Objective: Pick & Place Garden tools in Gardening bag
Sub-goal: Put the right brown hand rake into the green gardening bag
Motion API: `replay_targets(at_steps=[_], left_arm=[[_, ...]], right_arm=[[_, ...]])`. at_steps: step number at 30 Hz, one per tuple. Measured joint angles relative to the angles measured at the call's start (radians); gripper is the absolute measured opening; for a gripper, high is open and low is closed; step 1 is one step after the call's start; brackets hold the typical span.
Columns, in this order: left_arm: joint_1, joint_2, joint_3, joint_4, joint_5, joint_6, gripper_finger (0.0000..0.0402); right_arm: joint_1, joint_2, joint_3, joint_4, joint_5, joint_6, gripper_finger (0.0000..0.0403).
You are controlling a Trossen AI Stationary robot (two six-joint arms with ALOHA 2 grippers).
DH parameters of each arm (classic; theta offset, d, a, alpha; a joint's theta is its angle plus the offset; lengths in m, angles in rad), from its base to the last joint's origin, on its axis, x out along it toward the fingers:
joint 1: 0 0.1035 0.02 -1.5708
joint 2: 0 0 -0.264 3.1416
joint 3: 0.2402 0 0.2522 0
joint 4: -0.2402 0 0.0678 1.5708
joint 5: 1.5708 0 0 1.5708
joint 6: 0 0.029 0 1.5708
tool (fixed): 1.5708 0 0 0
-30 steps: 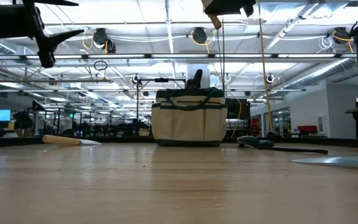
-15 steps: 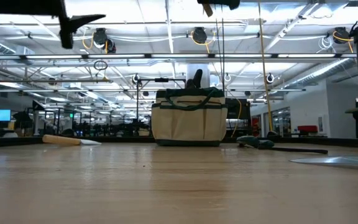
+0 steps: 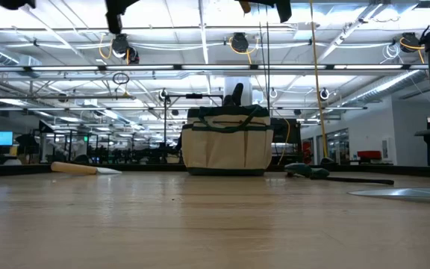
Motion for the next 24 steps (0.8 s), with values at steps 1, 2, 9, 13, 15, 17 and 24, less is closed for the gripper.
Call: replay_targets(at_steps=[1, 2, 9, 13, 15, 17, 24], left_arm=[[0.009, 0.02, 0.02, 0.0, 0.017, 0.0, 0.0241], [0.019, 0.042, 0.041, 0.0, 0.031, 0.0, 0.0241], [0.097, 0.202, 0.196, -0.046, 0.135, -0.021, 0.0241], [0.143, 0.292, 0.294, -0.106, 0.219, -0.036, 0.0241], [0.164, 0.332, 0.339, -0.13, 0.265, -0.04, 0.0241], [0.182, 0.367, 0.377, -0.139, 0.313, -0.049, 0.0241], [0.224, 0.465, 0.47, -0.23, 0.426, -0.057, 0.0241]], right_arm=[[0.0, 0.0, 0.0, -0.001, -0.012, -0.012, 0.0058], [0.0, 0.0, 0.0, -0.005, -0.019, -0.024, 0.0058], [0.0, 0.0, 0.0, -0.03, -0.022, -0.146, 0.0058], [0.0, 0.0, 0.0, -0.057, -0.017, -0.218, 0.0058], [0.0, 0.0, 0.0, -0.073, -0.017, -0.247, 0.0058], [0.0, 0.0, 0.0, -0.084, -0.014, -0.273, 0.0058], [0.0, 0.0, 0.0, -0.121, -0.012, -0.351, 0.0058]])
